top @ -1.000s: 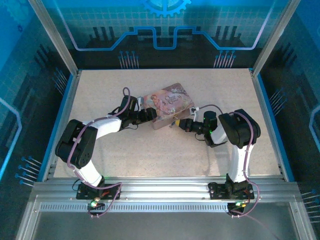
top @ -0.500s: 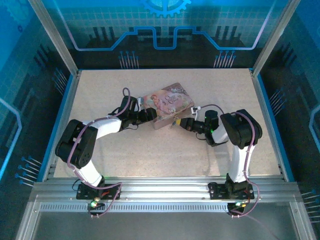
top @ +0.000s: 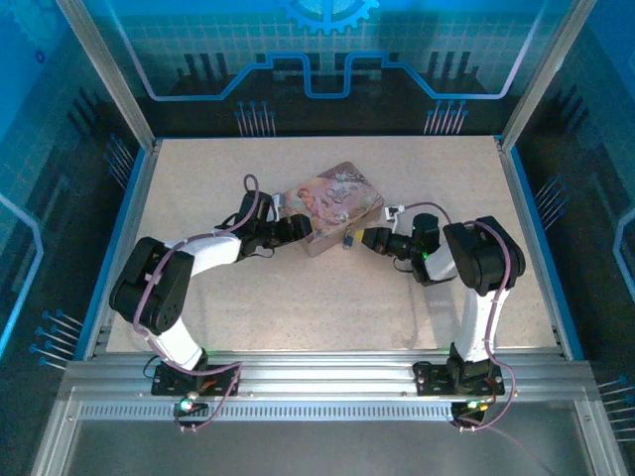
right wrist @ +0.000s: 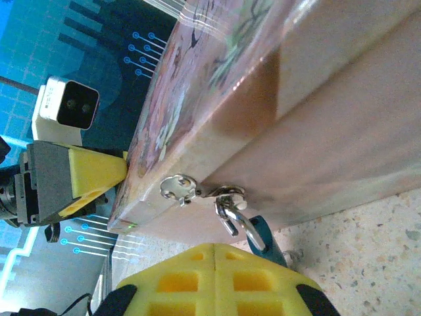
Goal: Unlock a padlock with a key
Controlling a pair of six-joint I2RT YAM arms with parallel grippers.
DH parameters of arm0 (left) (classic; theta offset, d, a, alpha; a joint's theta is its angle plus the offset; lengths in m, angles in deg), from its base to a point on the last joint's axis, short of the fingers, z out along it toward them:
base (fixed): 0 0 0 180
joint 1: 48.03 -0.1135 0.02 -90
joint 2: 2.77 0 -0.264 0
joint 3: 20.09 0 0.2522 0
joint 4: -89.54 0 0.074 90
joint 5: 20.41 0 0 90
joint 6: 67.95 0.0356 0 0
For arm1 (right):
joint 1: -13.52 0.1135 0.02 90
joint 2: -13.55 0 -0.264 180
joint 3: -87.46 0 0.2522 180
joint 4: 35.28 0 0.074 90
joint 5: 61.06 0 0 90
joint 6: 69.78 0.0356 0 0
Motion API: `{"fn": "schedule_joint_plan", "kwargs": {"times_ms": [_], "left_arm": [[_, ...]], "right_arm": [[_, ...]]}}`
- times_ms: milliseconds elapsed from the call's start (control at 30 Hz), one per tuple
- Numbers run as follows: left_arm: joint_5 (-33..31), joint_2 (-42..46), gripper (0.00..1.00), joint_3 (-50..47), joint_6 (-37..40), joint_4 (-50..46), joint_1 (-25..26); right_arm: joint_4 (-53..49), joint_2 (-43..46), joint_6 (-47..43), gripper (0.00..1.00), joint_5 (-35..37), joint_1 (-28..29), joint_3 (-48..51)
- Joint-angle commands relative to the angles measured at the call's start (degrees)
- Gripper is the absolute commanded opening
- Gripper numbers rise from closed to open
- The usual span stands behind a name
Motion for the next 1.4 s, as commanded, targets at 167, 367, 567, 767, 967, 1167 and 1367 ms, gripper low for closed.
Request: {"fn": "schedule_joint_plan", "kwargs": {"times_ms": [167,367,567,767,967,1167,1367], "left_arm": [[-3.7,6.8,0.79,1.6,4.0,-10.4,-0.1],[-4.8,9.4,0.79,5.6,5.6,-14.4,2.2],[-1.9,5.4,0.78,12.9,5.3,-15.7,4.8],[0.4,-0.4,0.77,19.3,4.8,-15.8,6.8],[1.4,-4.8,0.76,23.5,4.8,-16.2,8.0],[1.7,-7.9,0.76,25.0,4.8,-16.4,8.4],[1.2,-9.0,0.76,24.8,4.8,-16.1,8.5]], "right_arm": [[-0.4,1.9,-4.3,0.05,-0.6,0.2,0.5],[-5.6,5.8,-14.2,0.36,0.0,0.2,1.4],[-9.7,4.3,-19.7,0.49,-2.4,0.2,-1.9],[-11.3,0.9,-21.4,0.54,-3.6,0.5,-5.3],[-12.8,-2.3,-22.4,0.54,-4.3,1.4,-7.8],[-11.2,-4.1,-22.4,0.54,-6.3,1.9,-8.8],[-11.4,-4.9,-22.6,0.49,-7.4,2.3,-9.3]]}}
